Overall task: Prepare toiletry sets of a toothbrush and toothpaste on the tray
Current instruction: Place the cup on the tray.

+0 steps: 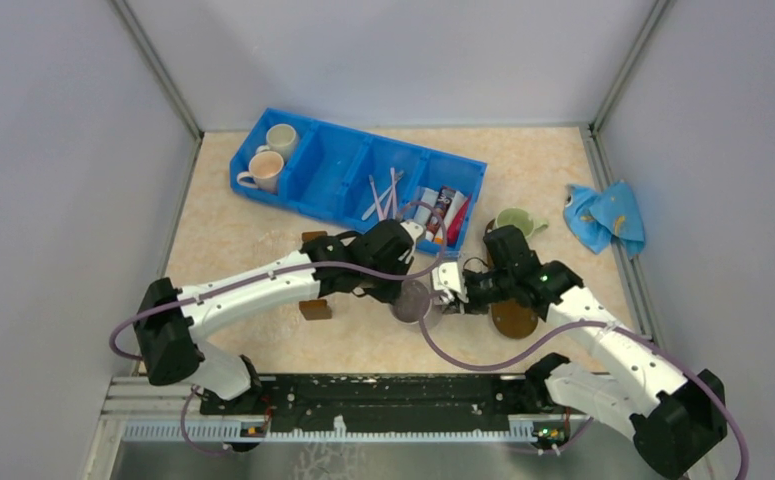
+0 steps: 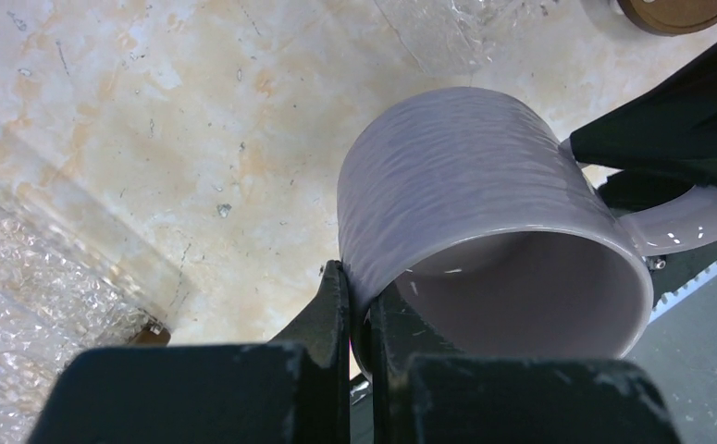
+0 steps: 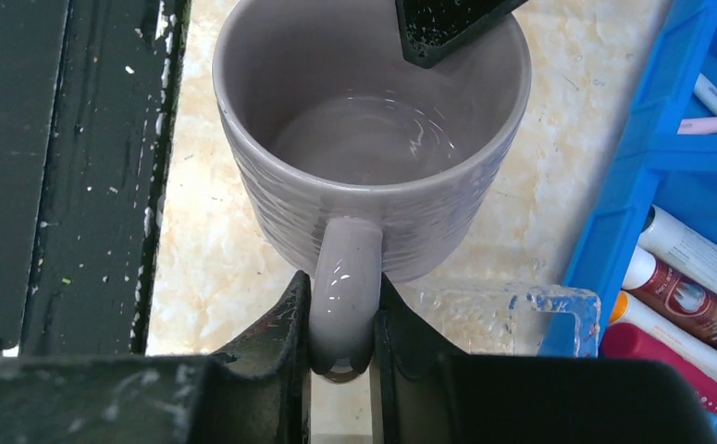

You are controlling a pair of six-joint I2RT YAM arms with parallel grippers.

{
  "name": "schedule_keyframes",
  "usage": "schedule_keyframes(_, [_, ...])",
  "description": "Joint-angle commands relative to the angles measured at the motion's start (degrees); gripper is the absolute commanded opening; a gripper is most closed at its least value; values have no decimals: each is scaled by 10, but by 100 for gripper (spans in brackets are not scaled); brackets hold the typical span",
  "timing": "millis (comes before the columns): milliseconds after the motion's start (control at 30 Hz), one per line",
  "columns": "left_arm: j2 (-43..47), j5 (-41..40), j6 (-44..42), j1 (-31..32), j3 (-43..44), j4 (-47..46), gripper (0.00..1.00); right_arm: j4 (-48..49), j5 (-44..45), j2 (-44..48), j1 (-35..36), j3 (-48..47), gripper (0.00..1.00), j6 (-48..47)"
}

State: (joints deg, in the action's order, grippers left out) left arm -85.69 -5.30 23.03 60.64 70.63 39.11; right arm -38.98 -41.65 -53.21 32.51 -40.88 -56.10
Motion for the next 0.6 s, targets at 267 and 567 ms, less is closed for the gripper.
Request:
schedule_keyframes(267, [83,38,11,0,-7,-101,28,-36,-103,16,-45,-81,0,-18])
schedule_keyframes(567, [296,48,-17,-1,-202,-362,75,-141,-197,34,-159,-117,0,-95])
